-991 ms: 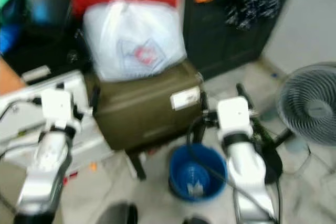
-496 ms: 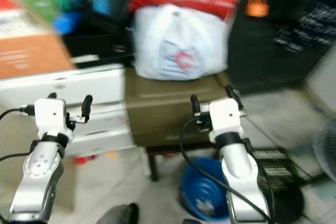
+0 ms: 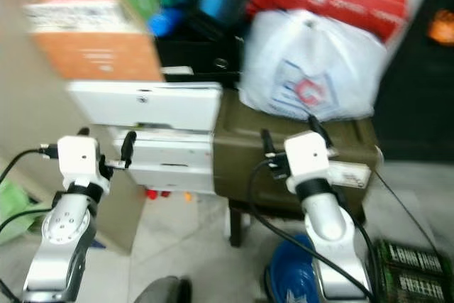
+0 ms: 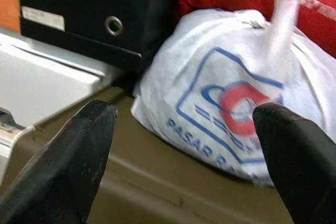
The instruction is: Clean up the room
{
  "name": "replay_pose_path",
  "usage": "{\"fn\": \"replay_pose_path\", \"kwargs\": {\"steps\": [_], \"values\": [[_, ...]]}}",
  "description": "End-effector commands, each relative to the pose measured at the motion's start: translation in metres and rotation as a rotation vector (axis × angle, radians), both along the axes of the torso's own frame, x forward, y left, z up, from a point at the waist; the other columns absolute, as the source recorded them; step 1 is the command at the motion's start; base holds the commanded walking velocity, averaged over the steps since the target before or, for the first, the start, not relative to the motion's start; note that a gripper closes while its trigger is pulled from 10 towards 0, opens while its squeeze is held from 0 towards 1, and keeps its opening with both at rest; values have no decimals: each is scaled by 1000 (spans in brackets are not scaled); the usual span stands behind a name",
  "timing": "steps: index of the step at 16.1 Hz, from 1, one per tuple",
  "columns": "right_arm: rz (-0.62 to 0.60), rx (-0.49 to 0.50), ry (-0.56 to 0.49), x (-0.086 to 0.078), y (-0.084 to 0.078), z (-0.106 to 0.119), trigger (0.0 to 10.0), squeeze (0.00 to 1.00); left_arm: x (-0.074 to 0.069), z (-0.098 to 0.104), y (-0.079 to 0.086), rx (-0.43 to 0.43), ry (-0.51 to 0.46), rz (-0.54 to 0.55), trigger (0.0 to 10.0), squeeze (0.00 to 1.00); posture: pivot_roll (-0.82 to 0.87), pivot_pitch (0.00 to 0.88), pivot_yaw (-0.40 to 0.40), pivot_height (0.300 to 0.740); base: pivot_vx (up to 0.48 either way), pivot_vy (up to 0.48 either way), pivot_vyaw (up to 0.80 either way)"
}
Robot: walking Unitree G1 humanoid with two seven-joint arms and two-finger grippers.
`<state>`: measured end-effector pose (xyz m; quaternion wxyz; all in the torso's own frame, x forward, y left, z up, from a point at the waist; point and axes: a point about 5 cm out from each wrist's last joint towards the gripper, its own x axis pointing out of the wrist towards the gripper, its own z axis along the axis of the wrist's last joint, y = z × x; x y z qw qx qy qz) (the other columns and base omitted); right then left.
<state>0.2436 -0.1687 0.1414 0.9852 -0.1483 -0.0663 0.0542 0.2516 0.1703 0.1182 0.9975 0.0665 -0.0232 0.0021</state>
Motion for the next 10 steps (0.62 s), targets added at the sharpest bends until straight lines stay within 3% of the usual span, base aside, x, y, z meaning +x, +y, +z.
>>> {"fn": "replay_pose_path", "kwargs": {"steps": [1,10], "values": [[22,13,2,2,5,0,10000,0,1,3,5,15,-9,17,10000,0,-56,58,4,740,0,0,800],[27,30,5,5,5,0,10000,0,2,2,4,22,-10,19,10000,0,-54,55,-2,740,0,0,800]]}}
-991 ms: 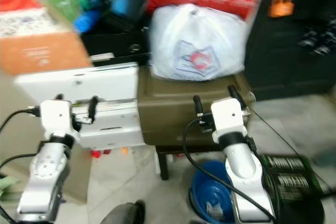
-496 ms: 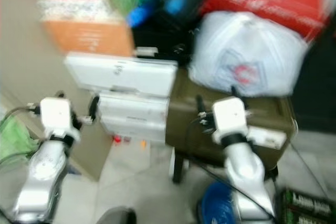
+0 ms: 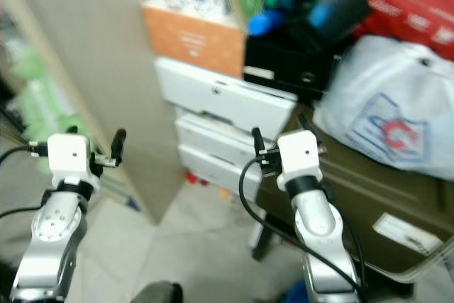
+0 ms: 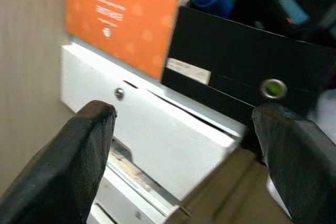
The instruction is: Clean up the room
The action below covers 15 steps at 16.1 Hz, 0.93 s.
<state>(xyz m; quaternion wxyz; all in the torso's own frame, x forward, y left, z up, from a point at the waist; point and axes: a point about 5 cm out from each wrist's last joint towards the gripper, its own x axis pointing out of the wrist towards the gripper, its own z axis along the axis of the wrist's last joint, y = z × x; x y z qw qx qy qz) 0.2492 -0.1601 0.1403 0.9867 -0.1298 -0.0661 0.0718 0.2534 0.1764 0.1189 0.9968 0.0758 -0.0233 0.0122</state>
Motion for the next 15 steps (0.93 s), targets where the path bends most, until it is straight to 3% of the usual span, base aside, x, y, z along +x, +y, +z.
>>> {"fn": "replay_pose_path", "kwargs": {"steps": [1,15], "values": [[-7,-13,-5,0,-4,1,10000,0,0,2,-3,1,-9,-2,10000,0,-55,57,-4,740,0,0,800],[5,-17,-8,2,-3,2,10000,0,-1,2,-3,-17,-5,18,10000,0,-52,68,-9,740,0,0,800]]}}
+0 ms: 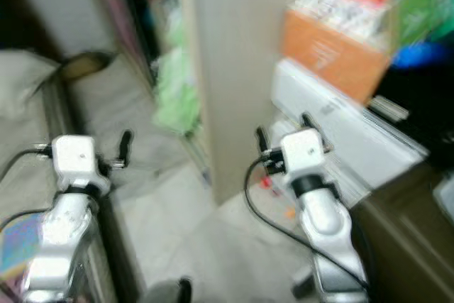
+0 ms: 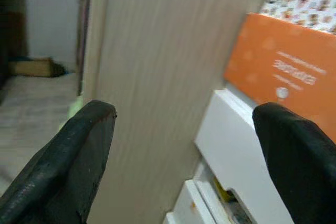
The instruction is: Clean up the room
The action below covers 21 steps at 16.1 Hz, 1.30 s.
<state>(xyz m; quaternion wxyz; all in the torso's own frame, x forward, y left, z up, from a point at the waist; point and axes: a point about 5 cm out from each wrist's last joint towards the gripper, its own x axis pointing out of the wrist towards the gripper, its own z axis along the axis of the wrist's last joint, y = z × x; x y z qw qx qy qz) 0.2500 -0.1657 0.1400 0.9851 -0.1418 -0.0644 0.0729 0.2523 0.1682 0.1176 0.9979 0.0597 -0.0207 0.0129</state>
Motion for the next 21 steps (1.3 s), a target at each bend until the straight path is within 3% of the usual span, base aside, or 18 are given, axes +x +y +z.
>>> {"fn": "replay_pose_path", "kwargs": {"steps": [1,14,21], "values": [[5,7,-10,1,2,3,10000,0,0,3,5,17,-10,16,10000,0,-52,68,-9,740,0,0,800],[28,25,-12,6,3,4,10000,0,-1,1,9,7,8,26,10000,0,-47,66,-9,740,0,0,800],[26,56,3,5,2,2,10000,0,-1,0,11,-38,31,36,10000,0,-47,68,-13,740,0,0,800]]}}
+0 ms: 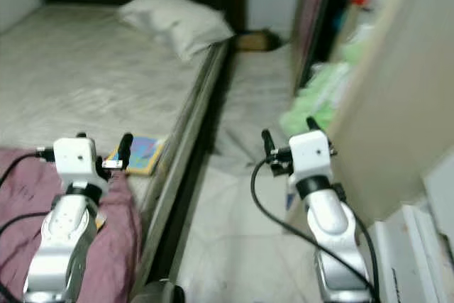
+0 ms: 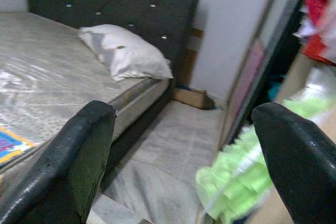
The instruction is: Clean up the room
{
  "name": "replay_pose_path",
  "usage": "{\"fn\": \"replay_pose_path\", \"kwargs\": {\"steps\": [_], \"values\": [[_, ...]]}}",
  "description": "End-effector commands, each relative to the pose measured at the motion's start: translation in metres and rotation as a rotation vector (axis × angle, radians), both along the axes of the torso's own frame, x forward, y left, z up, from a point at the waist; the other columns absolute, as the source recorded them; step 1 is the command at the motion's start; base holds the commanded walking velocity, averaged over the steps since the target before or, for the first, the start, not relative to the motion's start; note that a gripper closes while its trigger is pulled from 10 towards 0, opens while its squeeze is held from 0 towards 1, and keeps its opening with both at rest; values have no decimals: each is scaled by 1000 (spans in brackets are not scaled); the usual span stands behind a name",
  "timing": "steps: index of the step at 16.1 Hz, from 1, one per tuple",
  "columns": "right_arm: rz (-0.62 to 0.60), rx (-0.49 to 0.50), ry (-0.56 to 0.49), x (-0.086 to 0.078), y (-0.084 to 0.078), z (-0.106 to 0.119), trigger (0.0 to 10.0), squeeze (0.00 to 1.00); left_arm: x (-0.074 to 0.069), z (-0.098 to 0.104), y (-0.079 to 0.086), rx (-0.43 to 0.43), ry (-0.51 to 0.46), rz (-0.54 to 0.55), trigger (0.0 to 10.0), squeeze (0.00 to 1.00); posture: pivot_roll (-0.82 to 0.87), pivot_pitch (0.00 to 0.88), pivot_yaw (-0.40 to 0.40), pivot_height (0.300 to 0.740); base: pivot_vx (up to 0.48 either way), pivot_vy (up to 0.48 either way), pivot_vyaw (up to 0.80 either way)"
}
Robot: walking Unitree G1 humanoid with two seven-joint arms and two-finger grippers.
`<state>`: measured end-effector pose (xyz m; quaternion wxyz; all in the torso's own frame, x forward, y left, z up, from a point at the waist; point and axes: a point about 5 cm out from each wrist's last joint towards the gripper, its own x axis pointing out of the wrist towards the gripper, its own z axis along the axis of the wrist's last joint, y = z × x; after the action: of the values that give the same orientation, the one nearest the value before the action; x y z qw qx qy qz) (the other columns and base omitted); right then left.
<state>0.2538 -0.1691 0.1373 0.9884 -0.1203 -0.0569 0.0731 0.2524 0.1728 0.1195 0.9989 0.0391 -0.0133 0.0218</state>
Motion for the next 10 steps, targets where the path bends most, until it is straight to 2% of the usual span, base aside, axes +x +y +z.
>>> {"fn": "replay_pose_path", "kwargs": {"steps": [1,5,10], "values": [[30,15,-19,3,5,5,10000,0,-1,-2,6,-2,21,15,10000,0,-45,67,-13,740,0,0,800],[43,14,-22,6,5,6,10000,0,-1,-2,6,-26,30,21,10000,0,-38,63,-14,740,0,0,800],[64,27,-21,5,10,5,10000,0,-3,-1,5,-37,34,-23,10000,0,-34,58,-8,740,0,0,800]]}}
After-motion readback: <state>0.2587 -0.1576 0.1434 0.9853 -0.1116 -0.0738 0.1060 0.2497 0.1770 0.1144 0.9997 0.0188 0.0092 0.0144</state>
